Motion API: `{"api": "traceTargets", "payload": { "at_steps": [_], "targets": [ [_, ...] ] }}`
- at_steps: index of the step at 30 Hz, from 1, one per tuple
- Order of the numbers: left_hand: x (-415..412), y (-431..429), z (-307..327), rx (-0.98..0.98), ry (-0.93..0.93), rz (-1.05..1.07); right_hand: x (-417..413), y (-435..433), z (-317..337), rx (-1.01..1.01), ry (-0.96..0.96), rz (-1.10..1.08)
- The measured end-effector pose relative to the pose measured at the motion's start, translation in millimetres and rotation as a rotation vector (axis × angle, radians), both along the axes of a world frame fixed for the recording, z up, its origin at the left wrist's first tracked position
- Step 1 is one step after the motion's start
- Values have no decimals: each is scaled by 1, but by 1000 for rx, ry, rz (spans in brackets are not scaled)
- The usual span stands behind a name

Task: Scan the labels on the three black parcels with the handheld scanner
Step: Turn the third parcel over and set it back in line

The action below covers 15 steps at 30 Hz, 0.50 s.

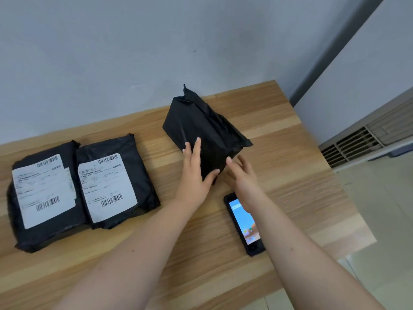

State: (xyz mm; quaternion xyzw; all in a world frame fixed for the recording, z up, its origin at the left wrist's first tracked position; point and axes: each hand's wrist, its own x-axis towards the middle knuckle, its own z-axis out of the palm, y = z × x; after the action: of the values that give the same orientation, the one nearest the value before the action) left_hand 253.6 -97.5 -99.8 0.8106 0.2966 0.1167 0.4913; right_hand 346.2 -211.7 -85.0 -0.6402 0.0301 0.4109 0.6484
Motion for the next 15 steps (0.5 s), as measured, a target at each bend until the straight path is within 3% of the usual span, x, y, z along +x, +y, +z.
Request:
{"api": "traceTargets", "payload": {
  "at_steps": [4,8,11,13,15],
  "targets": [
    [-14,1,6,-51,-86,20,-12,14,7,31,-249,110],
    [-31,15,20,-278,-122,53,-26,24,12,-11,-589,221],
    [-46,28,32,-437,-139,256,-35,26,11,-137,-863,333],
    [-50,39,42,-533,-160,411,-40,26,11,-151,-913,390],
    [-50,49,53,-508,-92,490,-43,26,8,-134,-920,467]
  ]
}}
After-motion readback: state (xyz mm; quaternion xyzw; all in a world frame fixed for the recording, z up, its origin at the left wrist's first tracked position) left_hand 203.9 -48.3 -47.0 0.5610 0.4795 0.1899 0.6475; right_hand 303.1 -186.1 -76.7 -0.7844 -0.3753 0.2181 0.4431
